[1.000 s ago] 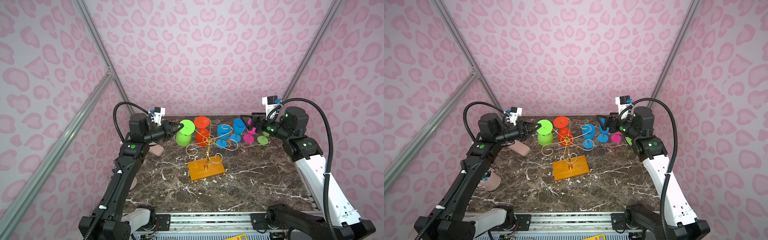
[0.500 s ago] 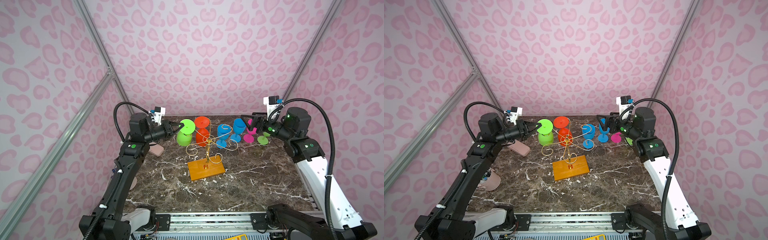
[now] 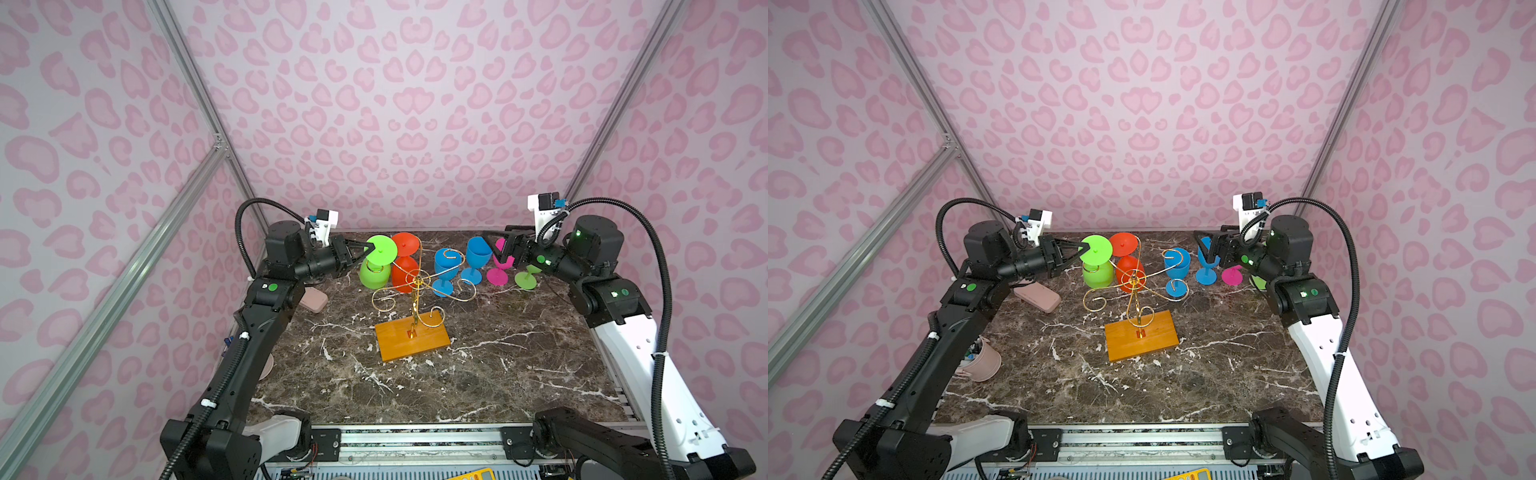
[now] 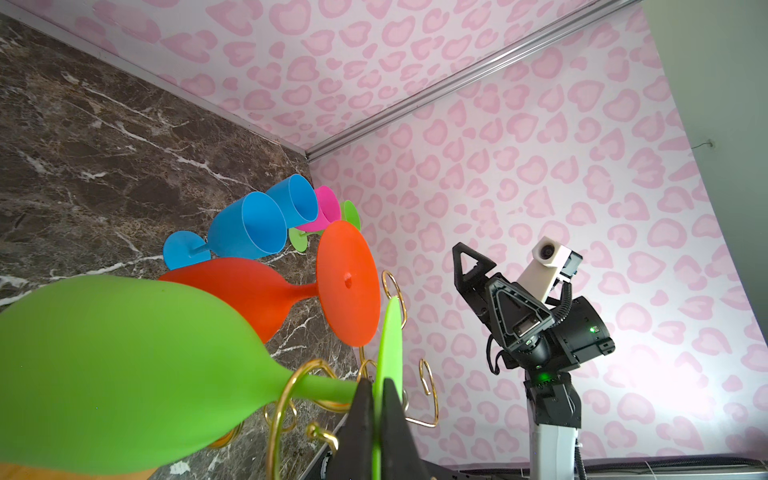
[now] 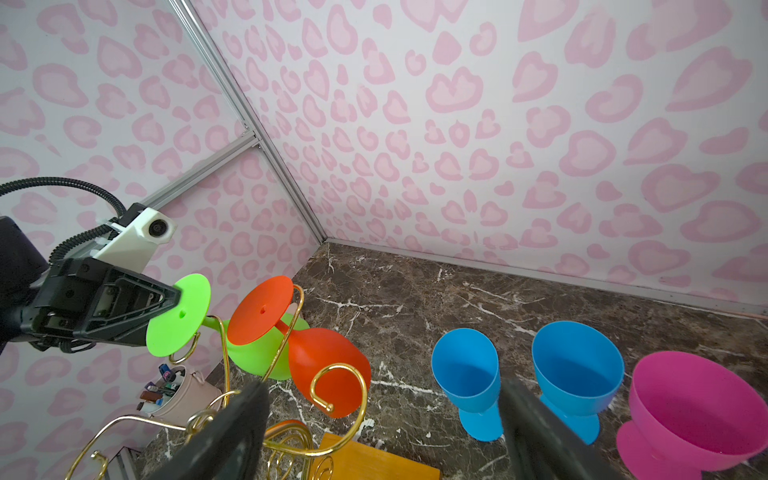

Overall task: Take the wine glass off the wine glass rack
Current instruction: 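Slide the lime glass off the rack arm with the left gripper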

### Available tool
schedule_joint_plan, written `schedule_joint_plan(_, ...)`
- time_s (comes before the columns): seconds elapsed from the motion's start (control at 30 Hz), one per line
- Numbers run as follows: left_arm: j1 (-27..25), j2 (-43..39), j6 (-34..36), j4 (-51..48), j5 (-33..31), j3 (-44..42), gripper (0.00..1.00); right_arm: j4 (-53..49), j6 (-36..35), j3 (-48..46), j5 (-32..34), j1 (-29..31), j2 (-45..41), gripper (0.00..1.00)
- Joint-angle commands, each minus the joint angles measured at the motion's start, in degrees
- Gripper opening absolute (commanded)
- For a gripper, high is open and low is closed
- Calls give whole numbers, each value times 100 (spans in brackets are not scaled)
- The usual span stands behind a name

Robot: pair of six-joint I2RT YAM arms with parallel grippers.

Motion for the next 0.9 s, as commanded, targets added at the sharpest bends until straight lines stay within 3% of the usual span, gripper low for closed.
schedule_joint_plan(0.0, -19, -25, 18, 201, 55, 39, 4, 88, -35, -50, 50, -7, -11, 88)
schedule_joint_plan(0.87, -205, -447, 205, -18, 521, -469, 4, 123, -22, -63, 50, -6, -36, 88)
